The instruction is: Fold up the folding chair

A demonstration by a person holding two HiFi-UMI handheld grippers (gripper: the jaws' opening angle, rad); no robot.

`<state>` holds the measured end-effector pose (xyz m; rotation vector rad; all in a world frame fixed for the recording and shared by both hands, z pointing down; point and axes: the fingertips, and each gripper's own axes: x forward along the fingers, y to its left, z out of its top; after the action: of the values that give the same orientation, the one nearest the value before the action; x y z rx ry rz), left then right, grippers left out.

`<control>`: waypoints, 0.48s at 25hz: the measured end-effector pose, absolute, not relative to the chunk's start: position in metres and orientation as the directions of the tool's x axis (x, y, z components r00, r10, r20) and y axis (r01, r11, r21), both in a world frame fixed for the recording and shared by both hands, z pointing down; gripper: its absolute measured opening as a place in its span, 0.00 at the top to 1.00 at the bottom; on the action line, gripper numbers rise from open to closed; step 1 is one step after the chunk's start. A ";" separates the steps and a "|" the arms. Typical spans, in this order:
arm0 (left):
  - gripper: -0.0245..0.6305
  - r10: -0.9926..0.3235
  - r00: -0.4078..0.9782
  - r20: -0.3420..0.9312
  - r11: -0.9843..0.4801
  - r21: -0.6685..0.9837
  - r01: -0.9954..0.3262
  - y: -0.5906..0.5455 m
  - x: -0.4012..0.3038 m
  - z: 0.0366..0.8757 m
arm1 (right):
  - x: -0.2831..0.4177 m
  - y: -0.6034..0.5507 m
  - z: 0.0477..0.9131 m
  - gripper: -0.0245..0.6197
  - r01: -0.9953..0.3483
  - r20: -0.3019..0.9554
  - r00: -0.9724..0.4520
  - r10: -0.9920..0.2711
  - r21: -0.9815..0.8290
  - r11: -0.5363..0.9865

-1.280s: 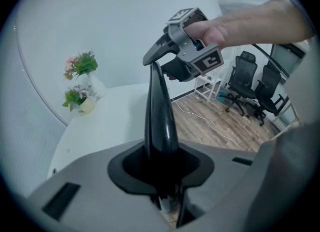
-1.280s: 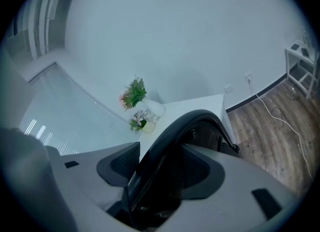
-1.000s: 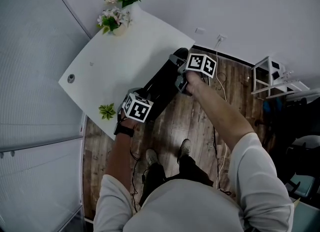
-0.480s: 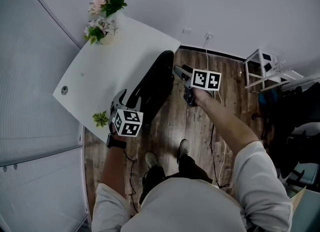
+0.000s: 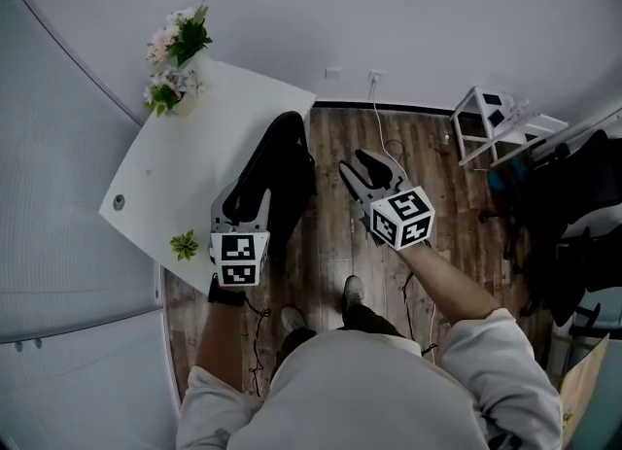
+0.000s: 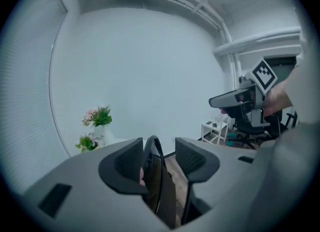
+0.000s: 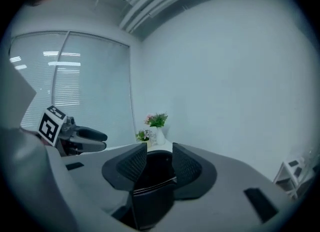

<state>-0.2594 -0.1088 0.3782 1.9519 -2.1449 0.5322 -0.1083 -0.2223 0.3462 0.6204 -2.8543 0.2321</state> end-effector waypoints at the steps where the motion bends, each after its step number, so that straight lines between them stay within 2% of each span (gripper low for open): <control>1: 0.66 -0.928 -0.104 0.358 0.064 -0.121 -0.991 -0.109 -0.251 0.370 | -0.097 -0.217 0.337 0.70 -0.428 0.220 -0.889 -0.401 -0.086 0.900; 12: 0.76 -0.959 -0.032 0.281 0.000 -0.114 -0.993 -0.088 -0.166 0.324 | 0.014 -0.166 0.280 0.78 -0.489 0.102 -0.865 -0.492 0.056 0.871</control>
<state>-0.1657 -0.0878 0.3242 2.0959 -2.1310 0.4264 0.0136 -0.1664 0.2802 0.7704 -2.9288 -0.0423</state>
